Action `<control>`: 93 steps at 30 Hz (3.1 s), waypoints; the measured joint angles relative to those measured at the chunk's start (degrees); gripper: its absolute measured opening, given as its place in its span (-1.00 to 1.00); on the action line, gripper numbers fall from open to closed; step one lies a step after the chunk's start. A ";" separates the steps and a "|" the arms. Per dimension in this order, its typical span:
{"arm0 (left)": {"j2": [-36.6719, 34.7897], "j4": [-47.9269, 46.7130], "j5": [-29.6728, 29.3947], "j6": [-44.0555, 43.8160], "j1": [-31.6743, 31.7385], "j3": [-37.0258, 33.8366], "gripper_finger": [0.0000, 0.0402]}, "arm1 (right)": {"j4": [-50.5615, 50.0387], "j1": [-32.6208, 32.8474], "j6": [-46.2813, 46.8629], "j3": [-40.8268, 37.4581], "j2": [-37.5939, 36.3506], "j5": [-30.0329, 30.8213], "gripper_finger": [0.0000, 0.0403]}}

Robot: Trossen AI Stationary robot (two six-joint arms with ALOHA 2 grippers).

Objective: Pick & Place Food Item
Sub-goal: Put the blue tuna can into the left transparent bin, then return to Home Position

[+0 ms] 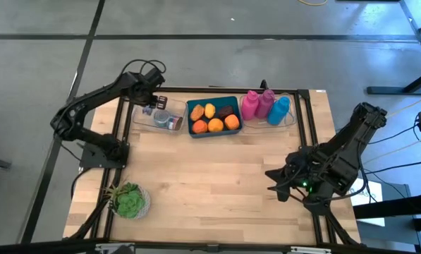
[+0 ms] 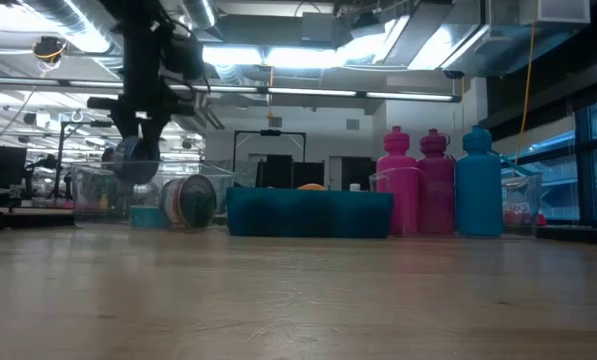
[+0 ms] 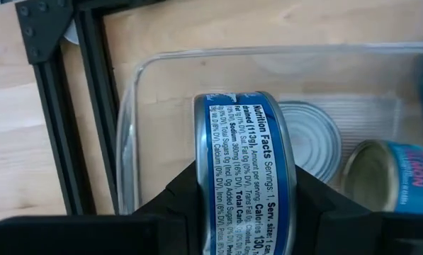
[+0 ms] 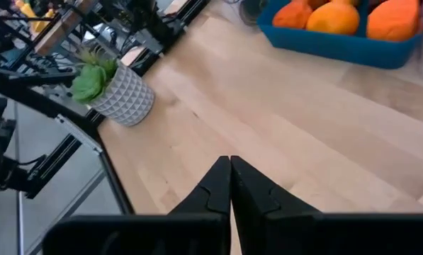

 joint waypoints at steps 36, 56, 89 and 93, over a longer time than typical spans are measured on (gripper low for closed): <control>14.67 -0.27 3.32 1.43 1.86 0.01 -0.41 | -14.55 3.08 1.06 -0.04 -6.25 2.57 -0.97; 14.67 -1.78 10.88 -1.06 2.50 0.01 0.26 | -14.54 3.10 0.83 -0.04 -6.41 2.54 -0.97; -10.72 25.55 3.14 13.27 -35.98 7.41 0.27 | 0.98 3.08 -24.13 -0.04 -11.51 0.87 -0.97; -13.37 43.58 -3.43 16.32 -48.11 0.84 0.27 | 4.77 0.97 -30.99 -0.04 -13.93 0.23 -0.98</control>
